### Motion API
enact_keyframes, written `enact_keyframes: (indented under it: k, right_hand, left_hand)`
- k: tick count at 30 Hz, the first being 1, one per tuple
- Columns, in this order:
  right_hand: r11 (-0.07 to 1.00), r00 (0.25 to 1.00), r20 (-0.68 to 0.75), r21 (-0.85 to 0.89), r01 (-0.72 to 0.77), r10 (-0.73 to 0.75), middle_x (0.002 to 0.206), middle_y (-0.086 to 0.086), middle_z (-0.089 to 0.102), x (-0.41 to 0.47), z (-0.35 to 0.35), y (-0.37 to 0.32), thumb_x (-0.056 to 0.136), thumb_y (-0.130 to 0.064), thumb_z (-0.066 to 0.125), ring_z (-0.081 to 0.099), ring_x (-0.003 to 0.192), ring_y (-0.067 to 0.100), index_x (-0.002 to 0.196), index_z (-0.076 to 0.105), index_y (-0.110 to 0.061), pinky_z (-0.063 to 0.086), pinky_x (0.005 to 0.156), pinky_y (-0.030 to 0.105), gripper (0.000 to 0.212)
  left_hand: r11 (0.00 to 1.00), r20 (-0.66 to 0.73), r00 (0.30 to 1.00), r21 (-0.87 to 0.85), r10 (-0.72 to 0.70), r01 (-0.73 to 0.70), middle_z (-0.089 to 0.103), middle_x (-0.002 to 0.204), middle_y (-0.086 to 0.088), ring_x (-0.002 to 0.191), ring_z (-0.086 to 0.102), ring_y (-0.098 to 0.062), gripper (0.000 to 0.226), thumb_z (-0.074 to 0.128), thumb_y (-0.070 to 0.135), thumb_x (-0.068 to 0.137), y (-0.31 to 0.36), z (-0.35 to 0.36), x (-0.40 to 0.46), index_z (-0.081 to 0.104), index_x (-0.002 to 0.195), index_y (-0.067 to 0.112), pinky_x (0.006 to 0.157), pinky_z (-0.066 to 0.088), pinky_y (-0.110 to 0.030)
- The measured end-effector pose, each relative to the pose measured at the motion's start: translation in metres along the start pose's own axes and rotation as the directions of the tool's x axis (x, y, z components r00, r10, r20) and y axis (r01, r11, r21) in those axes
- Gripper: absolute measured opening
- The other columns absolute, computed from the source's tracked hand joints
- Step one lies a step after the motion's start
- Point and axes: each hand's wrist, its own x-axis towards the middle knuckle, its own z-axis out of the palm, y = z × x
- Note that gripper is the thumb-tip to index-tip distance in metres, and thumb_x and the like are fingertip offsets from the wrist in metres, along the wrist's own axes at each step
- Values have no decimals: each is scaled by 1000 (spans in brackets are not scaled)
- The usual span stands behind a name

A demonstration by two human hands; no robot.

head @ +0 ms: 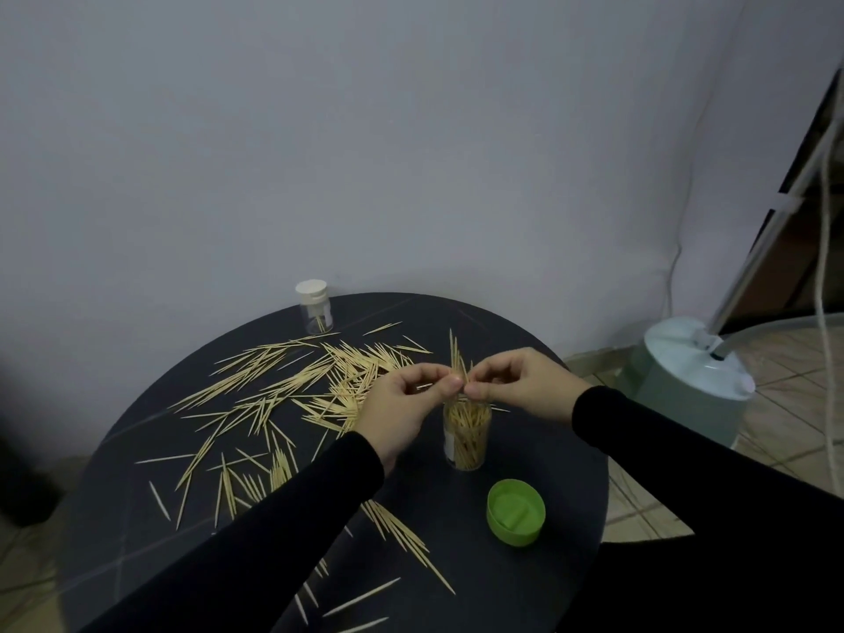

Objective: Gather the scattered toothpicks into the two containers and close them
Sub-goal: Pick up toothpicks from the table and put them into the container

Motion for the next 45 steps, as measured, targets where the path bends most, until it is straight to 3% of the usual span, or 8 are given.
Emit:
enact_keyframes:
  k: [9, 12, 18, 27, 32, 37, 40, 45]
  right_hand:
    - [958, 998, -13, -281, 58, -64, 84, -15, 60, -3, -8, -3, 77, -37, 77, 58, 83, -1, 86, 70, -38, 46, 78, 22, 12]
    - [945, 997, 30, -317, 77, -71, 76, -12, 56, -4, -14, -4, 76, -41, 77, 52, 67, -6, 99, 69, -38, 39, 65, 11, 25]
    - [913, 991, 121, -408, -7, 62, 87, -11, 58, -5, -16, -1, 64, -51, 80, 55, 78, -4, 120, 61, -37, 41, 70, 15, 61]
    - [902, 985, 157, -431, 6, 69, 83, 0, 68, 0, -8, 5, 77, -34, 78, 58, 72, 9, 98, 71, -14, 49, 71, 27, 29]
    - [917, 983, 170, -400, 7, 67, 75, -6, 61, -1, -7, 2, 67, -44, 82, 51, 66, 3, 88, 73, -20, 42, 65, 26, 33]
    - [903, 982, 179, -429, 16, 68, 74, -8, 59, 0, -8, 1, 69, -47, 80, 49, 62, -1, 88, 71, -24, 40, 62, 22, 31]
    - [884, 979, 175, -467, -9, 103, 80, -9, 61, 1, -9, -1, 66, -48, 82, 51, 71, 3, 93, 70, -26, 41, 67, 24, 37]
    - [715, 974, 119, -697, -56, 193, 118, -9, 59, 4, -7, -5, 84, -33, 71, 50, 108, 10, 135, 49, -37, 35, 103, 36, 56]
  left_hand:
    - [983, 70, 994, 157, 79, -90, 68, 89, 8, 75, 60, 7, 14, 72, 15, 82, 1, -3, -10, 72, 96, 15, 69, 45, -10]
    - [911, 90, 975, 348, 203, -222, 66, 108, 11, 94, 56, 10, 27, 69, 24, 86, 3, -10, -11, 67, 112, 23, 81, 44, -12]
    - [389, 327, 854, 784, 404, -484, 53, 134, 15, 120, 41, -8, 57, 36, 56, 92, -1, -18, -14, 43, 141, 28, 95, 35, -26]
    - [276, 536, 803, 756, 260, -593, 41, 147, 15, 142, 19, -10, 67, 26, 64, 90, 9, -5, -16, 30, 147, 30, 109, 21, -38]
    - [168, 528, 747, 759, 404, -628, 62, 118, 9, 122, 44, -17, 50, 42, 54, 90, 8, -12, -9, 58, 128, 26, 98, 40, -44]
    - [63, 545, 783, 808, 301, -586, 35, 151, 4, 138, 26, -24, 67, 23, 71, 89, 0, -18, -5, 43, 141, 35, 109, 29, -49]
    - [112, 518, 830, 830, 209, -546, 17, 158, 11, 143, 9, -18, 76, 5, 78, 81, -3, -19, -4, 25, 146, 44, 112, 13, -46]
    - [454, 304, 868, 757, 393, -471, 43, 143, 12, 131, 29, -12, 68, 10, 67, 90, -3, -23, -2, 39, 142, 35, 105, 22, -34]
